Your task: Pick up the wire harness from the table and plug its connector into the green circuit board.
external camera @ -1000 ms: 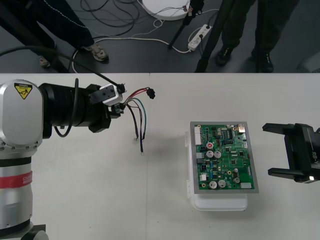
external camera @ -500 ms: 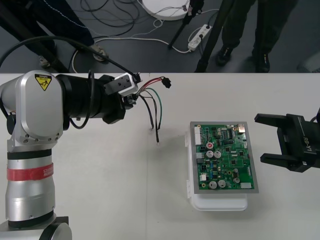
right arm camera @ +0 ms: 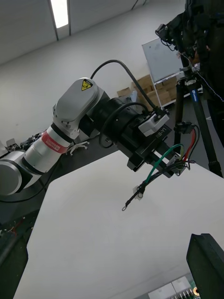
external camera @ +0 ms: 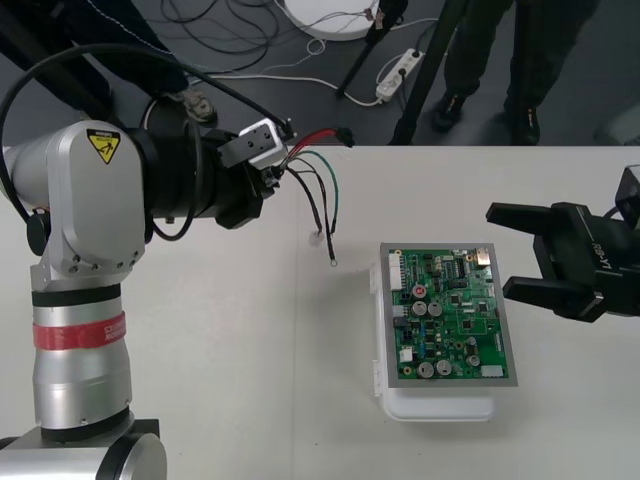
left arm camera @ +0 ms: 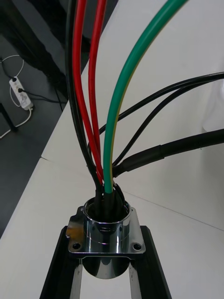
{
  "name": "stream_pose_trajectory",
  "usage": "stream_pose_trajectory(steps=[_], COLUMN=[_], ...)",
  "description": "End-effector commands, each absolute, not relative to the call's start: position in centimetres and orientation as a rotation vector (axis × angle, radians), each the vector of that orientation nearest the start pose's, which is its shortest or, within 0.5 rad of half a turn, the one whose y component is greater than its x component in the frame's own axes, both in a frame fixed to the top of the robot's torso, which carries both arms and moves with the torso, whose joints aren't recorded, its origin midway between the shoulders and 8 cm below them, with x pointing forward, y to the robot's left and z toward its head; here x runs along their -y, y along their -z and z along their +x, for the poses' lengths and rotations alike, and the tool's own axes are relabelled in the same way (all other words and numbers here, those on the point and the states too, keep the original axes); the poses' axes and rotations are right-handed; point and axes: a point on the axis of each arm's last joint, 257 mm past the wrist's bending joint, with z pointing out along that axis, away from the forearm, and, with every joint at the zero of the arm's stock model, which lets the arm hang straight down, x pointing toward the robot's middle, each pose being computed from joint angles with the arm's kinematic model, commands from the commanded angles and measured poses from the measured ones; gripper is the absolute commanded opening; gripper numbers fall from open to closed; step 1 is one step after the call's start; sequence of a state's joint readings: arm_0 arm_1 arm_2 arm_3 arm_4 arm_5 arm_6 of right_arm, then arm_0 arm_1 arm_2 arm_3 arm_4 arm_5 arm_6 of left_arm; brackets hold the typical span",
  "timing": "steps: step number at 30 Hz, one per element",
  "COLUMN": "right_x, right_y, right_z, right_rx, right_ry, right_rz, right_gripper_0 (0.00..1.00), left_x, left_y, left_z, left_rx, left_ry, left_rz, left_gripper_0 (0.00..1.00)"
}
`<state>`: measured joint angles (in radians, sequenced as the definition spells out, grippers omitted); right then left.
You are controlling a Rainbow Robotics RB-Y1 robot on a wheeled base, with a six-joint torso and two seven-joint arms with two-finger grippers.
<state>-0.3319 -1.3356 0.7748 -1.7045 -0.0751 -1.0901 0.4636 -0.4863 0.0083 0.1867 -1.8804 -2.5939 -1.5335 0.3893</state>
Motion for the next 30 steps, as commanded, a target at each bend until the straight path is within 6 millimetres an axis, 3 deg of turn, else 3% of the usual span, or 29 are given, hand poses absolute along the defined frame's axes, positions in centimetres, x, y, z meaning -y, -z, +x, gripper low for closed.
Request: stream_pose_trajectory(steps=[1,14,30], right_x=[16.4,15.7,13.2], right_y=[5.8,3.4,1.6], right_z=[33.9,35.6,35.1], right_rx=[-1.294,-1.374,-1.486], right_ry=[-1.196,-1.04,-0.917], right_rz=[-0.934,-0.741,-0.572], right_gripper_0=[1.0,1.0,1.0], left_x=[-5.6,-4.2,-3.6], left_y=[10.3,8.7,8.6], left_z=[51.7,52.3,52.3], left_rx=[-1.638,-1.618,-1.618], left_ry=[0.029,0.038,0.04], left_rz=[1.353,1.296,1.289], left_gripper_0=[0.0,0.0,0.0])
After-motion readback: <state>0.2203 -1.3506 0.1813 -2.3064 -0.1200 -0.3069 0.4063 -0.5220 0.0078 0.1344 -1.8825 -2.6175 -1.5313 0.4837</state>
